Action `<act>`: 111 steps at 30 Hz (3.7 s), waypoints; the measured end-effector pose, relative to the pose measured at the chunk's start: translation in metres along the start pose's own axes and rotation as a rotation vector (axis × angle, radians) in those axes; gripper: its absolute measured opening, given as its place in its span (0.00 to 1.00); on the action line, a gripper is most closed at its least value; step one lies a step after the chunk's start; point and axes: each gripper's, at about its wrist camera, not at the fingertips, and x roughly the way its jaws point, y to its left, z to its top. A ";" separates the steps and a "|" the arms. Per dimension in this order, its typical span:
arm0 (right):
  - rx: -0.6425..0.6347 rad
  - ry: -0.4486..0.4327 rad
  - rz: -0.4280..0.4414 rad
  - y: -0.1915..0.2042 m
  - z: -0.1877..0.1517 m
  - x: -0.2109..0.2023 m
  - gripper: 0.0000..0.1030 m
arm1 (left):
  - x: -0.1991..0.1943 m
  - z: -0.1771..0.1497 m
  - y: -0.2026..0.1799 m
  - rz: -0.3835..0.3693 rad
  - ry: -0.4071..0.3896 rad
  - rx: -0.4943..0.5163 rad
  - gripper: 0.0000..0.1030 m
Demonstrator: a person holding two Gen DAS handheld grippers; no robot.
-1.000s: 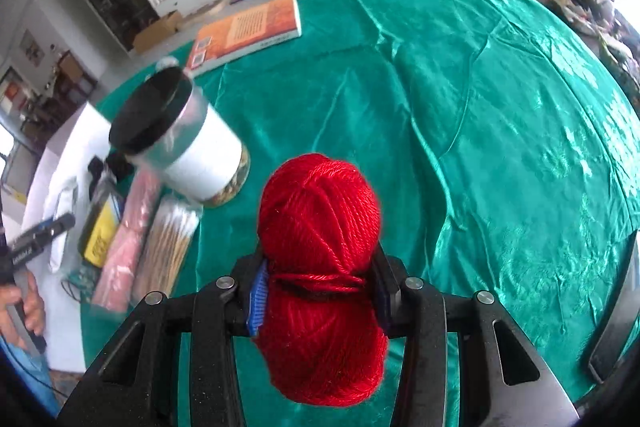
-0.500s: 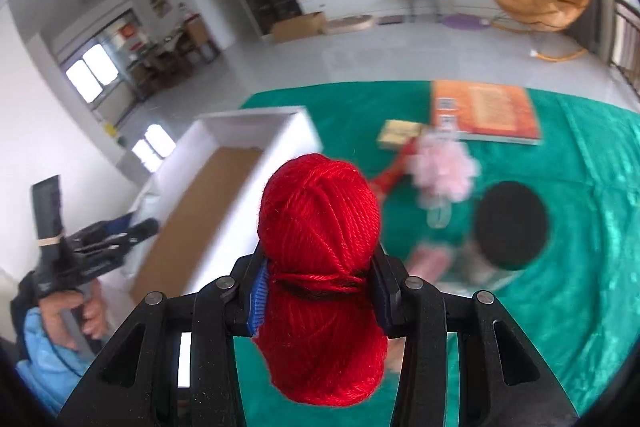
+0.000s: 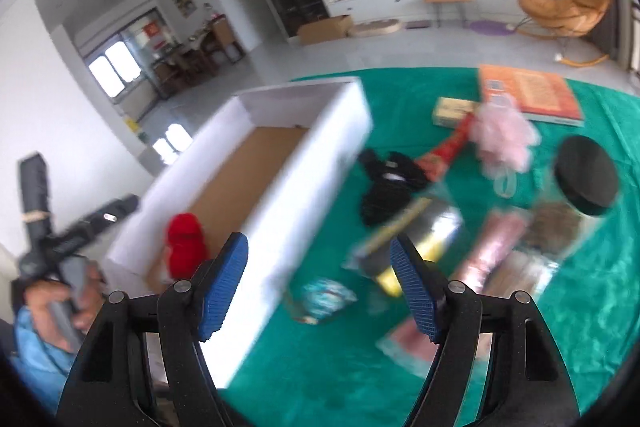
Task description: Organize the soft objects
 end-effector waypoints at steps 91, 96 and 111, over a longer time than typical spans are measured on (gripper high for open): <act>0.335 0.005 -0.581 -0.201 -0.095 -0.004 0.84 | 0.172 -0.116 -0.168 -0.013 0.226 0.323 1.00; 0.335 0.005 -0.581 -0.201 -0.095 -0.004 0.84 | 0.172 -0.116 -0.168 -0.013 0.226 0.323 1.00; 0.335 0.004 -0.580 -0.201 -0.095 -0.004 0.84 | 0.172 -0.116 -0.168 -0.013 0.226 0.323 1.00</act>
